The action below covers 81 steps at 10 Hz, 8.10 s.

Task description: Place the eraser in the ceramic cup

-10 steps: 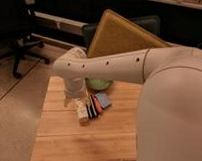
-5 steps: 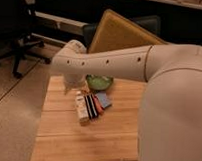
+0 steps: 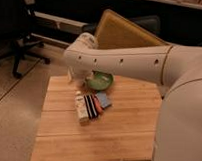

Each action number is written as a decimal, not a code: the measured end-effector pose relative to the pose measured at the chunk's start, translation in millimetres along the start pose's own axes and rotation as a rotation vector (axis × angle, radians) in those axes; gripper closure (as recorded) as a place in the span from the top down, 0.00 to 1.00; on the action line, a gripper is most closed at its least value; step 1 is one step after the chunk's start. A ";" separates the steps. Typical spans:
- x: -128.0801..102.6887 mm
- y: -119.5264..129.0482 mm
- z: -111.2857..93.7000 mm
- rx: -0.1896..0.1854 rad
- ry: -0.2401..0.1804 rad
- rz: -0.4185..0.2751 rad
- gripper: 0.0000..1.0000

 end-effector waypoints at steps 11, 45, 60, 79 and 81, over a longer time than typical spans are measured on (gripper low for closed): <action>58.5 -99.2 121.2 0.002 0.317 0.142 0.65; 56.6 -16.4 240.5 -0.008 0.614 -0.181 0.65; -26.1 -45.2 149.2 0.067 0.280 -0.132 0.00; -195.1 -41.2 47.3 0.283 -0.035 -0.304 0.00; -232.0 -13.1 36.2 0.246 -0.145 -0.406 0.00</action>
